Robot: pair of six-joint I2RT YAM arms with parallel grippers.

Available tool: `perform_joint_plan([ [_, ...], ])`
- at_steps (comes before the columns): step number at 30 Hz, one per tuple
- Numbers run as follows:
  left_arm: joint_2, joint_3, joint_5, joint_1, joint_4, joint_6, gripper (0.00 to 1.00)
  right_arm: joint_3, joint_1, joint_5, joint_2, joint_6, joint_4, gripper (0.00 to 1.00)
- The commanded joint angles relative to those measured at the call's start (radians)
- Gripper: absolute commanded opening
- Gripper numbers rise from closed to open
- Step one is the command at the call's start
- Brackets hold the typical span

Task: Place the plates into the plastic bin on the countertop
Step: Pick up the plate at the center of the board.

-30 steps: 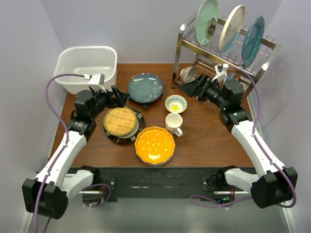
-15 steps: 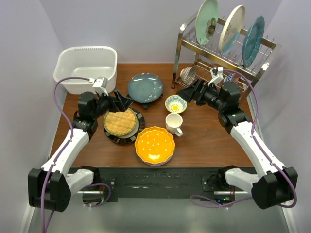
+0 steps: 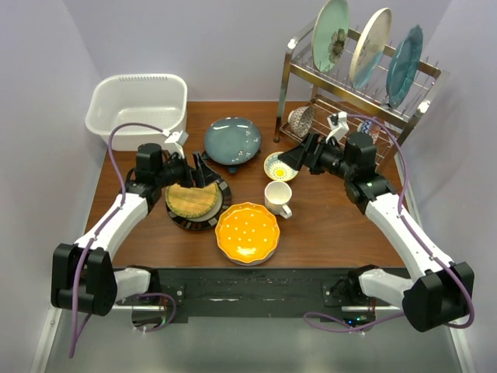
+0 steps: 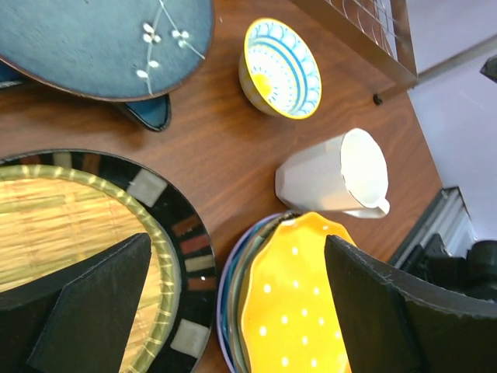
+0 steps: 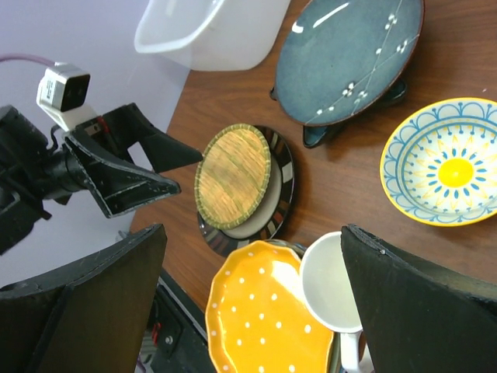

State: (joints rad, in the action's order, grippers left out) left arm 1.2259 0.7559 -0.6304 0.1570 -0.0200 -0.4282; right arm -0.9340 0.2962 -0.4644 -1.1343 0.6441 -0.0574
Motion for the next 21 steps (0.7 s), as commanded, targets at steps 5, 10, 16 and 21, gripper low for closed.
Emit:
perform_joint_plan([
  [5,0.083,0.100,-0.107,-0.004,-0.199,0.126,0.84,0.024,0.017,-0.023,-0.013,-0.035,-0.032,0.99],
  [10,0.126,0.077,-0.120,0.006,-0.225,0.146,0.78,0.031,0.020,-0.022,-0.021,-0.041,-0.041,0.99],
  [16,0.147,0.074,-0.095,0.055,-0.273,0.166,0.74,0.031,0.026,-0.022,-0.038,-0.038,-0.041,0.99],
  [21,0.168,0.077,-0.072,0.099,-0.328,0.192,0.64,0.031,0.035,-0.020,-0.053,-0.040,-0.041,0.99],
])
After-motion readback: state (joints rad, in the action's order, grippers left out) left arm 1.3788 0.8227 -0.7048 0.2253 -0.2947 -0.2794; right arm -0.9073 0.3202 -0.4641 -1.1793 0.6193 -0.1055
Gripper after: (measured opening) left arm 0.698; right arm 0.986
